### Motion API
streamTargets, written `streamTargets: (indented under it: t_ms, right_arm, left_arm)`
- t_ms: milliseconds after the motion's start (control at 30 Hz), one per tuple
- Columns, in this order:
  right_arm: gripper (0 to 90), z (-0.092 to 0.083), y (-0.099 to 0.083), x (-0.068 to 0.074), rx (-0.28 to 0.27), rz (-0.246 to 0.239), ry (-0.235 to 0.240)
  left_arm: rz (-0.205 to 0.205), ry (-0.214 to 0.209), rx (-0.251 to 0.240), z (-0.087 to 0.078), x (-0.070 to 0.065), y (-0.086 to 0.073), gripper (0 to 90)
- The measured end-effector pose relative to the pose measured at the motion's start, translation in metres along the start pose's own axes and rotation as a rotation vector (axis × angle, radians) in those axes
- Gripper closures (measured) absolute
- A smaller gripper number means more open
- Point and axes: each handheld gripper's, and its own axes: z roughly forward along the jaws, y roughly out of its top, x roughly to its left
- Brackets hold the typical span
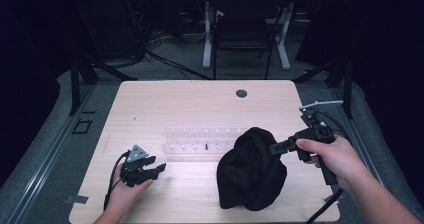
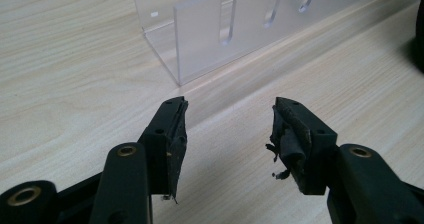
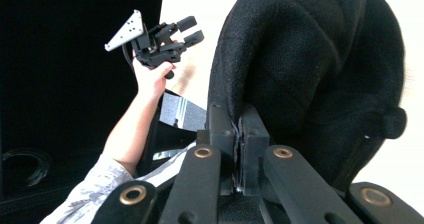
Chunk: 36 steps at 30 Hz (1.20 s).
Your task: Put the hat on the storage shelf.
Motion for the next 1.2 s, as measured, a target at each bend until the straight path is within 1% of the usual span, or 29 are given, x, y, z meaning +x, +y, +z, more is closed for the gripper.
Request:
streamTargets:
  t_ms: [33, 133, 167, 200, 233, 267, 300, 333, 367, 433, 500, 567, 633, 667, 733, 1000, 1133, 1200]
  right_arm:
    - [88.0, -0.002, 0.000, 0.000, 0.004, -0.003, 0.007]
    - [88.0, -0.005, 0.001, 0.000, -0.011, -0.003, 0.020]
    - [88.0, -0.006, 0.000, 0.000, -0.009, -0.010, 0.028]
    - [88.0, -0.007, 0.001, 0.001, -0.017, -0.004, 0.032]
    - [88.0, -0.007, 0.001, 0.002, -0.042, 0.001, 0.041]
    - [88.0, -0.010, 0.002, 0.001, -0.031, -0.008, 0.044]
    - [88.0, -0.011, 0.002, 0.001, -0.034, -0.012, 0.053]
    - [88.0, -0.013, 0.002, 0.001, -0.051, -0.009, 0.058]
    - [88.0, -0.015, 0.003, 0.001, -0.053, -0.017, 0.063]
    - [88.0, -0.019, 0.004, 0.002, -0.065, -0.019, 0.079]
    - [88.0, -0.022, 0.005, 0.004, -0.087, -0.024, 0.090]
    - [88.0, -0.026, 0.005, 0.005, -0.100, -0.025, 0.093]
    - [88.0, -0.030, 0.007, 0.007, -0.115, -0.038, 0.095]
    - [88.0, -0.031, 0.008, 0.008, -0.129, -0.037, 0.099]
    - [88.0, -0.033, 0.010, 0.010, -0.138, -0.044, 0.109]
    - [88.1, -0.039, 0.018, 0.022, -0.178, -0.076, 0.129]
    - [88.1, -0.041, 0.023, 0.028, -0.191, -0.095, 0.129]
    - [88.0, -0.040, 0.025, 0.030, -0.203, -0.095, 0.129]
  left_arm:
    - [0.001, 0.001, 0.000, 0.000, 0.000, 0.000, 47.7]
    - [0.000, 0.001, 0.000, 0.000, 0.000, 0.000, 47.8]
    - [0.001, 0.001, 0.001, 0.000, 0.000, 0.000, 47.8]
    - [0.001, 0.001, 0.000, 0.000, 0.000, 0.000, 47.7]
    - [0.001, 0.001, 0.000, 0.000, 0.000, 0.000, 47.8]
    - [0.001, 0.007, -0.001, 0.000, 0.000, 0.000, 47.7]
    - [0.001, 0.002, -0.002, 0.000, 0.000, 0.000, 47.8]
    - [0.002, 0.004, -0.002, 0.000, 0.000, 0.000, 47.8]
    - [-0.003, 0.004, -0.002, 0.000, 0.000, 0.000, 47.8]
    - [0.000, 0.004, -0.002, 0.000, 0.000, 0.000, 47.8]
    - [0.001, 0.003, -0.002, 0.000, 0.000, 0.000, 47.6]
    - [0.001, 0.002, -0.001, 0.000, 0.000, 0.000, 47.6]
    - [0.001, 0.002, -0.002, 0.000, 0.000, 0.000, 47.5]
    - [0.001, 0.003, -0.001, 0.000, 0.000, 0.000, 47.4]
    - [0.001, 0.003, -0.002, 0.000, 0.000, 0.000, 47.3]
    - [0.001, 0.003, -0.004, 0.000, 0.000, 0.000, 47.1]
    - [0.002, 0.003, -0.004, 0.000, 0.000, 0.000, 47.1]
    - [0.003, 0.002, -0.003, 0.000, 0.000, 0.000, 47.1]
